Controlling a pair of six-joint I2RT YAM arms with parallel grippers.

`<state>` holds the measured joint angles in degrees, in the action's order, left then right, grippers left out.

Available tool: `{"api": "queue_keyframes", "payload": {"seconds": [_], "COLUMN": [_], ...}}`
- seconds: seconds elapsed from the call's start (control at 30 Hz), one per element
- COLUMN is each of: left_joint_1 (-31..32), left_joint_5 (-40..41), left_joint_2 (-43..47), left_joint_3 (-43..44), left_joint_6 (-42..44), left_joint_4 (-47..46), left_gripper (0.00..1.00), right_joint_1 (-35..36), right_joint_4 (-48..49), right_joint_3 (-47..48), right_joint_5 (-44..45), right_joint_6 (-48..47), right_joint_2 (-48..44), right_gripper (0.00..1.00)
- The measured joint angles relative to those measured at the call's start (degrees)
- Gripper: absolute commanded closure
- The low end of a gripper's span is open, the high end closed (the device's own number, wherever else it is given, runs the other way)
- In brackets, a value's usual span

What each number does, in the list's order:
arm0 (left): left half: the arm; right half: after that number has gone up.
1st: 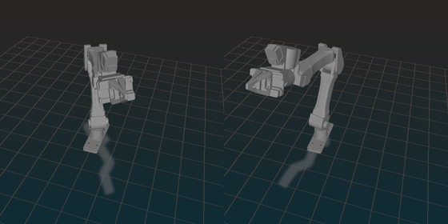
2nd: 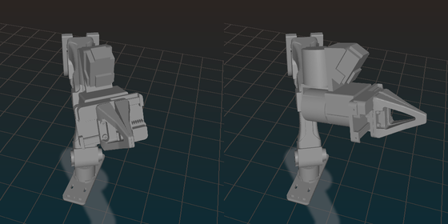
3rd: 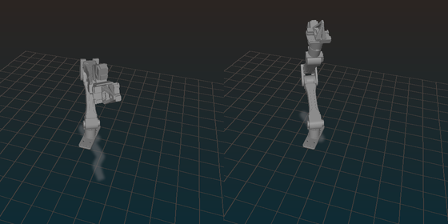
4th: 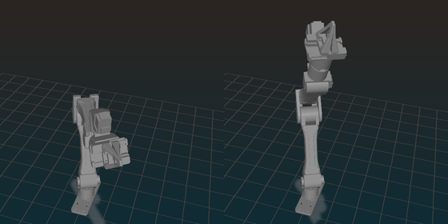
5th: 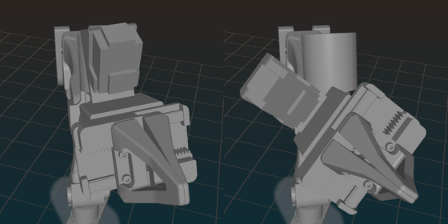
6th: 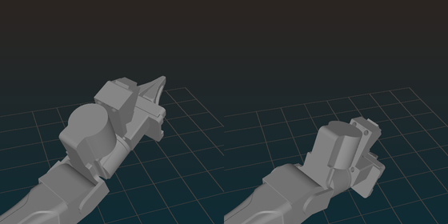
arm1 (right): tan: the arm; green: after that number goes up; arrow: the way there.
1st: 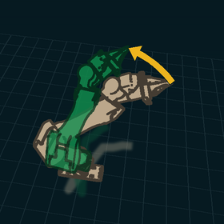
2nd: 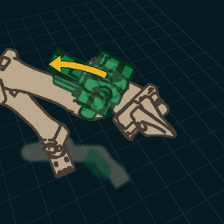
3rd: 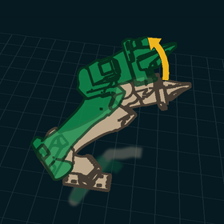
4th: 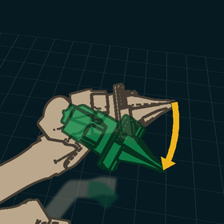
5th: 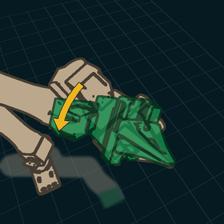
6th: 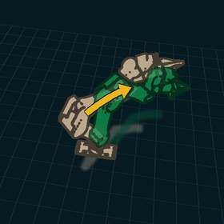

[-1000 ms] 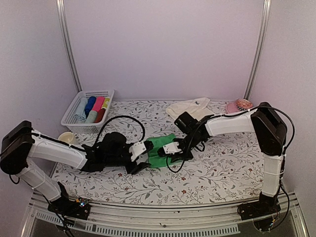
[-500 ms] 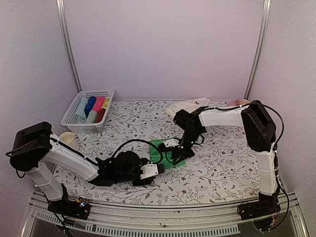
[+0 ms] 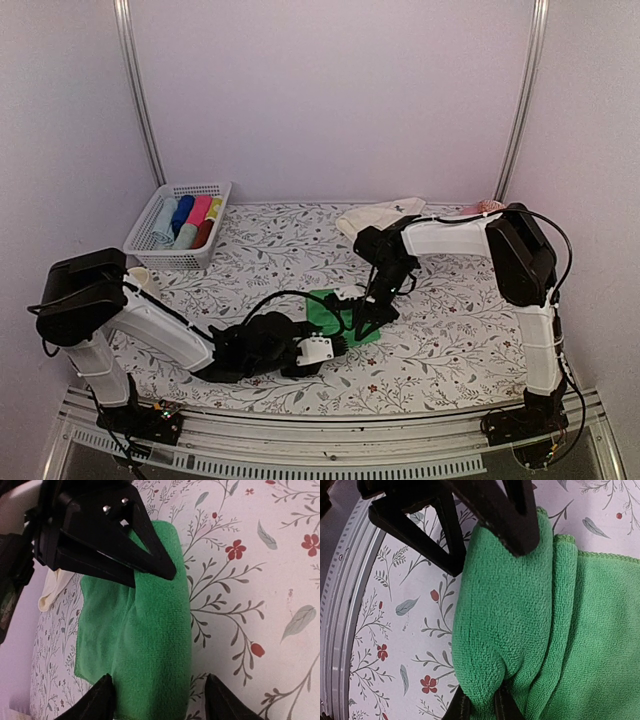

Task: Roll the towels
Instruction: Roll the towel at the center of the board.

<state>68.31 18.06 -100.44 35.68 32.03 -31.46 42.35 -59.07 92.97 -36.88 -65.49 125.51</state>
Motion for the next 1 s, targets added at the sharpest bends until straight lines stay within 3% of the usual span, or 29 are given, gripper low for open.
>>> {"api": "queue_keyframes", "payload": {"seconds": [0.17,0.33,0.57,0.6,0.77,1.0], "left_joint_1": [0.3,0.5,0.5,0.5,-0.5,-3.3], "left_joint_5": [0.3,0.7,0.3,0.1,-2.4,-8.8], "left_joint_2": [-2.8,-3.8,-3.9,-4.0,-3.9,-3.2], "left_joint_3": [1.2,1.8,2.4,2.7,4.1,6.1], "left_joint_6": [0.6,0.5,-0.2,-0.5,-3.1,-7.9], "left_joint_4": [0.2,0.3,1.0,1.6,4.4,8.3], "left_gripper": [0.44,0.66,0.83,0.85,0.87,0.87], "right_joint_1": [-0.2,-0.4,-0.7,-0.7,-0.9,-0.9], "right_joint_4": [-0.4,-0.6,-0.2,0.1,4.2,13.7], "right_joint_3": [0.3,0.4,0.3,0.1,-5.0,-14.9], "right_joint_5": [-0.3,-0.5,-0.6,-0.6,-0.9,2.6], "right_joint_6": [-0.1,-0.1,0.0,-0.1,-1.1,-2.7], "right_joint_2": [0.2,0.4,0.4,0.3,-2.8,-11.5], "right_gripper": [0.91,0.90,0.82,0.77,0.68,0.63]}}
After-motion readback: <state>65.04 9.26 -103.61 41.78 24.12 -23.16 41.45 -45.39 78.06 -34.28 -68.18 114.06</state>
